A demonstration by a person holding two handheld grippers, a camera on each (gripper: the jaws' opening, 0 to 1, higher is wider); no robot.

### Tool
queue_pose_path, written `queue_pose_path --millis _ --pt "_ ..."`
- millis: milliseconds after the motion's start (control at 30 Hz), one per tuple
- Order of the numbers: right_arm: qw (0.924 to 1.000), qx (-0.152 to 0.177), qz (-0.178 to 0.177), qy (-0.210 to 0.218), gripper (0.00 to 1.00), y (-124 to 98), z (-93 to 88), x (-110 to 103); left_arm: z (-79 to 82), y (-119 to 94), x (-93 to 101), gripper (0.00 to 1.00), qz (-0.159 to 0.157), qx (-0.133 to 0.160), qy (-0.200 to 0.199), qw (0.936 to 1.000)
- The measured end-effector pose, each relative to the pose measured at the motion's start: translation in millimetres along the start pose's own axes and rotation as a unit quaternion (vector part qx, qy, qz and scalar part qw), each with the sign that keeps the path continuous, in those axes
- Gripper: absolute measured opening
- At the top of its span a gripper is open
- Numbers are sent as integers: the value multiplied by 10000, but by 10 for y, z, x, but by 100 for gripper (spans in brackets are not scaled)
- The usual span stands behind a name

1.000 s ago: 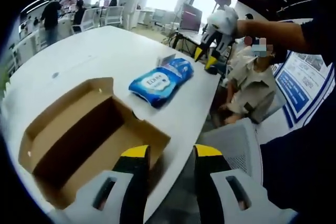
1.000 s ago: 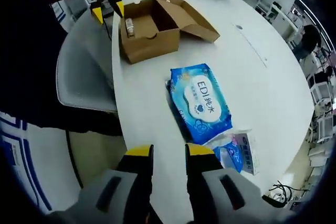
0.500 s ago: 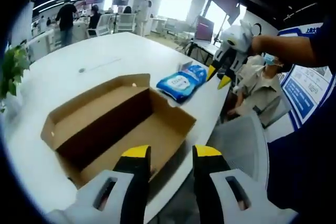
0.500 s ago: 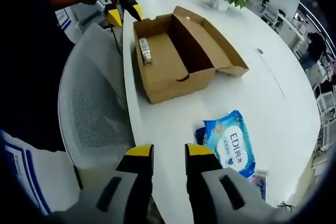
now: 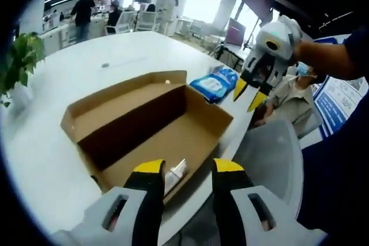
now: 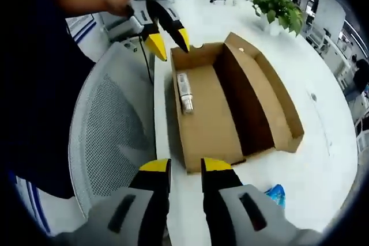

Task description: Operate the shoe box by opening the lid, removing the specified soft item, and placing it in the target area until the item is outside and the box remains undamaged.

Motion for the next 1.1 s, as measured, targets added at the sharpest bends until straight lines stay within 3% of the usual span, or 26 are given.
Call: queue_pose_path --millis 233,433,667,1100 --pt "9990 189 144 -381 17 338 411 147 -55 -22 -68 30 75 -112 -23 9999" --pt "9982 154 313 -495 17 624 588 306 -60 -21 -96 30 87 -146 -42 9998" --pt "9956 -177 541 -744 17 903 614 368 -70 -33 -134 31 71 -176 -79 9998" --pt "9913 -533 925 -768 15 1368 662 394 -80 -22 -215 31 -14 -283 -50 9996"
Point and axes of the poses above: the point that each gripper's makers call its tool centre point, and the gripper's own axes: y roughly forward along the fingers, x roughly to its right, z roughly out of its top, the point moved 10 cm from there along -y, roughly backward along the fingers, and after that the axes turned 5 degrees about -y, right-handed, at the moved point
